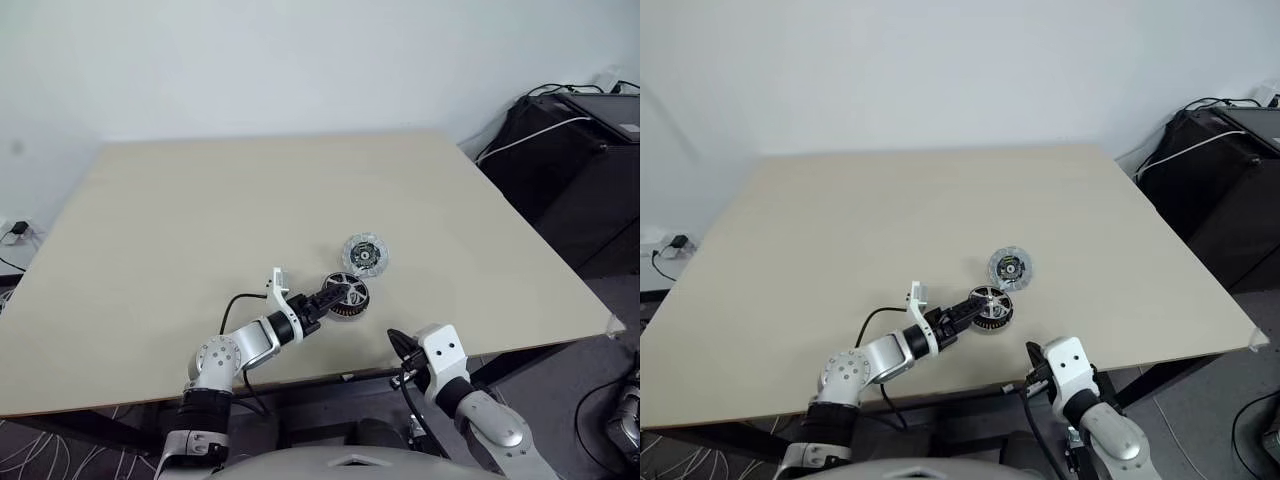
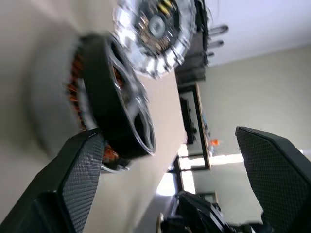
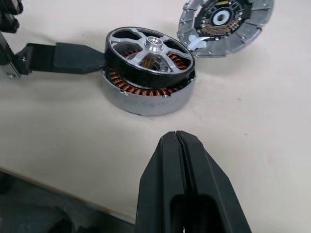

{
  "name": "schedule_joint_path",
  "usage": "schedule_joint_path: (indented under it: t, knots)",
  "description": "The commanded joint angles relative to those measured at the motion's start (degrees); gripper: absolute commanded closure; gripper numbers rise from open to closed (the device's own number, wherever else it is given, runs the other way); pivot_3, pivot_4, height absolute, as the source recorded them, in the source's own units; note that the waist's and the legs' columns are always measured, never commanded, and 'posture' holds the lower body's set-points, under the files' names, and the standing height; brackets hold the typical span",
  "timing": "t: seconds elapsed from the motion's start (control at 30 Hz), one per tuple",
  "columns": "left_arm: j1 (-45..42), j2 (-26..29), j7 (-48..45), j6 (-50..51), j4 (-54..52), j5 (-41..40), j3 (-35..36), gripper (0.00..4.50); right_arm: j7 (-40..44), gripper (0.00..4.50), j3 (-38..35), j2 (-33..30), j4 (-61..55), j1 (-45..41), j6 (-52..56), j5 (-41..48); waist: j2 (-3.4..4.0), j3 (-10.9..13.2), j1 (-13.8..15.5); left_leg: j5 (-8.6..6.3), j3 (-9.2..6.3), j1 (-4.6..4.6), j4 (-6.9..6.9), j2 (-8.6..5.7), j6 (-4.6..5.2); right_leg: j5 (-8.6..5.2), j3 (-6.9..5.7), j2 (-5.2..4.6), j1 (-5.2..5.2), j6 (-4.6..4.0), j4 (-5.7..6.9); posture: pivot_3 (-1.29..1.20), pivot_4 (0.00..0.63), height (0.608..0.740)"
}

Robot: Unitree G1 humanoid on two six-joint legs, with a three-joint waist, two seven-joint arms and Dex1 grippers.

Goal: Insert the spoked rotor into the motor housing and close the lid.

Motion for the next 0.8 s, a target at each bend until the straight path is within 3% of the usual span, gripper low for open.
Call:
schedule_joint_path:
  t: [0.03,0.5,0.7,0.8]
  knots:
    - [-0.3,-1.6,1.0,0.2,-4.0,-1.0,1.4,0.01,0.9,4.5,-0.4,-0.3,0.4,-1.3,-2.1,0.5,0.01,0.0,0.0,0.0,0.0,-0.06,0.01,-0.01,0.0,0.0,0.01,0.0,-0.04,0.0,-0.03,0.0,0.0,0.74]
    - [5.0,2.5,0.7,-1.8,-13.1,1.7,3.4,0.01,1.9,4.5,0.9,0.0,0.9,-4.6,-0.6,0.4,0.05,0.0,0.1,0.0,0.0,-0.16,-0.01,-0.02,0.01,0.0,0.04,0.01,-0.17,-0.02,0.0,0.0,0.0,0.74]
    - [9.3,8.8,-7.1,-25.8,-15.5,24.5,-6.4,0.01,0.4,4.5,0.7,0.9,0.4,-7.9,-0.6,-0.6,0.13,0.0,0.5,0.01,0.05,-0.17,-0.06,-0.03,-0.02,0.0,0.08,0.02,-0.23,-0.04,-0.01,0.0,0.0,0.74]
    - [11.7,11.6,-8.5,-46.2,-12.3,39.1,-11.1,0.01,-1.7,4.5,0.5,2.0,1.1,-11.1,-1.4,-1.9,0.19,0.1,0.6,0.02,0.19,-0.18,-0.18,-0.04,-0.04,0.01,0.2,0.02,-0.35,-0.07,-0.01,0.0,0.0,0.74]
